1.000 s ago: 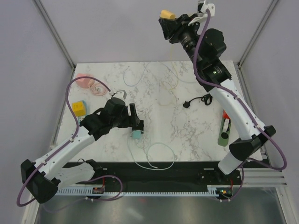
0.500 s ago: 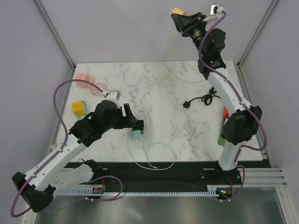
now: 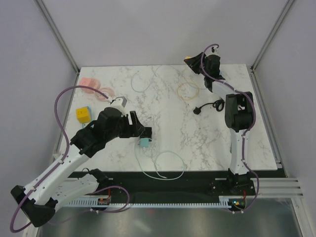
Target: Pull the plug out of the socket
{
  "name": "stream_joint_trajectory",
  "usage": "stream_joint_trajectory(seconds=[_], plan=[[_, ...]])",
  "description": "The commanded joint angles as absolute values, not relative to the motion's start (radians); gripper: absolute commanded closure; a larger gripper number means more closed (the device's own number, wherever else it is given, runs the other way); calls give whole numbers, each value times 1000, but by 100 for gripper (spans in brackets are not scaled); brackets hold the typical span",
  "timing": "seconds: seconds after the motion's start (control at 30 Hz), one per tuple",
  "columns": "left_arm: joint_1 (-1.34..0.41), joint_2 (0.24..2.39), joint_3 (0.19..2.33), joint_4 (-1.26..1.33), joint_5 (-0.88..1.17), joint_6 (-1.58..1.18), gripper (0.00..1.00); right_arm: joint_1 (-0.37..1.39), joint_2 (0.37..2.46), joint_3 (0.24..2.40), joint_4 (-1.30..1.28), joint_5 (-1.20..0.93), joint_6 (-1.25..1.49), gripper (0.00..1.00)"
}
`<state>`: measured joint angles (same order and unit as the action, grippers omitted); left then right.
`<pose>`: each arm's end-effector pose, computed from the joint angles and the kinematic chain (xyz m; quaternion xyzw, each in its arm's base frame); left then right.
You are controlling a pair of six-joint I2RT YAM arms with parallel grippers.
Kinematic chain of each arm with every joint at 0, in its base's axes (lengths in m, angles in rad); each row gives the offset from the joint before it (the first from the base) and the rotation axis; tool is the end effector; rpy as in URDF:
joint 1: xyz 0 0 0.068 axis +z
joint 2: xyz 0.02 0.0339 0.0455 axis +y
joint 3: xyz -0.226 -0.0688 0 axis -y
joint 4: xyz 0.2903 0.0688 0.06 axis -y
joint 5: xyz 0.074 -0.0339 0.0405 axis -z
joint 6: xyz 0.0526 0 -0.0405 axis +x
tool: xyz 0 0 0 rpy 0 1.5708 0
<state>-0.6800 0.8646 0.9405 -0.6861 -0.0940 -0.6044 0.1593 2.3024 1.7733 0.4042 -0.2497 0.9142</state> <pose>0.2067 -0.1608 0.2949 0.0118 0.8861 -0.2431 0.3945 0.5665 0.1042 0.1714 0.1976 0.7220 0.4159 0.5164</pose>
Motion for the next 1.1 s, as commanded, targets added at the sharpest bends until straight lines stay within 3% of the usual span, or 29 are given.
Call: stream_joint_trajectory(seconds=[0.0, 0.2, 0.47, 0.6, 1.07], plan=[[-676, 887, 919, -658, -58, -614, 22, 114, 2299, 1819, 350, -299, 887, 100], [-676, 919, 896, -612, -8, -629, 23, 46, 2364, 1802, 262, -339, 896, 96], [-676, 905, 874, -611, -5, -634, 23, 8, 2454, 1859, 187, -402, 897, 80], [-676, 913, 862, -611, -5, -638, 23, 8, 2453, 1868, 157, -405, 876, 56], [-676, 919, 825, -615, -5, -653, 23, -29, 2280, 1796, -126, -250, 686, 2]])
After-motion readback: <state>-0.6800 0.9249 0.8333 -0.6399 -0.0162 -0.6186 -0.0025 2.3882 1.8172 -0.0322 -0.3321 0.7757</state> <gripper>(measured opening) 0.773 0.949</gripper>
